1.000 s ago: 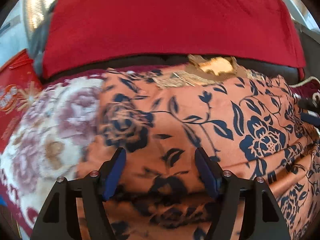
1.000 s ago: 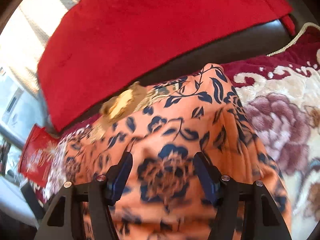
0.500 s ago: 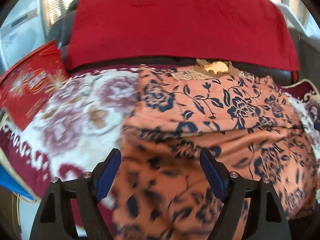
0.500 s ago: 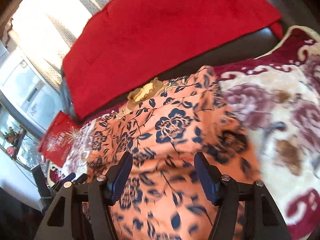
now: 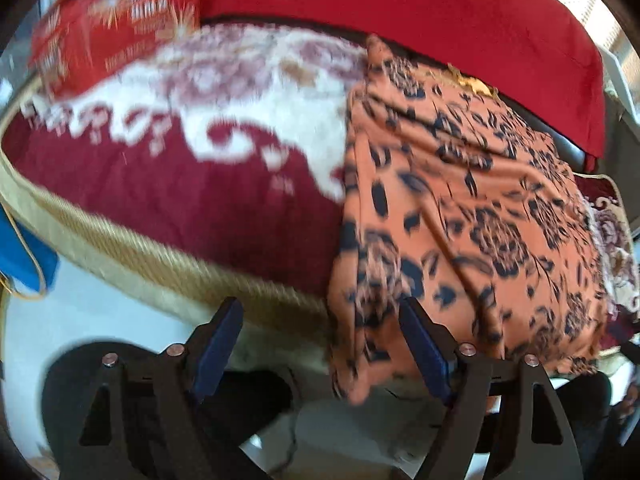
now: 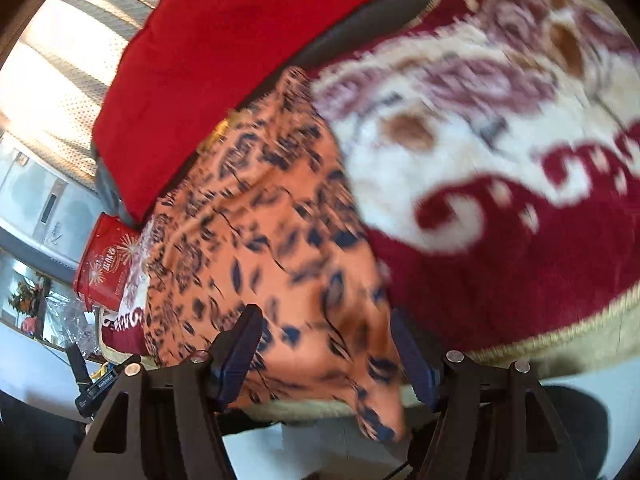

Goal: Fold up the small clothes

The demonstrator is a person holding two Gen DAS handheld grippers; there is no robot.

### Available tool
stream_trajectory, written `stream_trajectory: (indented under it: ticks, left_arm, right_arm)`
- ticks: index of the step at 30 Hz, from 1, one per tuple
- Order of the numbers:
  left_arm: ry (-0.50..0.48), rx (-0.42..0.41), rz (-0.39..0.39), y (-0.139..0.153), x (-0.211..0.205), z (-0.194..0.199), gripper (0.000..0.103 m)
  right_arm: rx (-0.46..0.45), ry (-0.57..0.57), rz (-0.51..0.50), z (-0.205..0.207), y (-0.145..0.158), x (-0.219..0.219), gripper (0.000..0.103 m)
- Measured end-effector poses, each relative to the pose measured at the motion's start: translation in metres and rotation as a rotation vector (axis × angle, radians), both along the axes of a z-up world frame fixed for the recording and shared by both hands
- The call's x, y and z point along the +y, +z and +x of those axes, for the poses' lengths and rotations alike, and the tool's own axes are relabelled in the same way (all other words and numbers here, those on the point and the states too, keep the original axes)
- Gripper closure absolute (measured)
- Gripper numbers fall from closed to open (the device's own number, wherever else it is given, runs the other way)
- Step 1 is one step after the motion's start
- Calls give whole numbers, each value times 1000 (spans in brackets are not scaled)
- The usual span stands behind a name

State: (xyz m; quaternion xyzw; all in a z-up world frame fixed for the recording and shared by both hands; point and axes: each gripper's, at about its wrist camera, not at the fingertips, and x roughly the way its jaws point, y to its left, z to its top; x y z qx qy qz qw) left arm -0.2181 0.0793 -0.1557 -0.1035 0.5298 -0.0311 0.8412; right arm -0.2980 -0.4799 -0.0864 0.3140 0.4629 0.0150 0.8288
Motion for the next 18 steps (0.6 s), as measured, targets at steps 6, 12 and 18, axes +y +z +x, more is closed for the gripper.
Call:
stream_trajectory:
  ticks: [6,12,18]
  left_arm:
    - [-62,33,-54,-16,-18,-13,49]
    - [-76,160,-36,-38,-36,-10,28]
    - [-82,156,-1,-48,-45,-10,34]
  right_arm:
    - [42,-24,46,-16,-19,-11,33]
    - [101,-37,64,-21,-34,-13,30]
    - [133,-9,79,-11,-55,1,29]
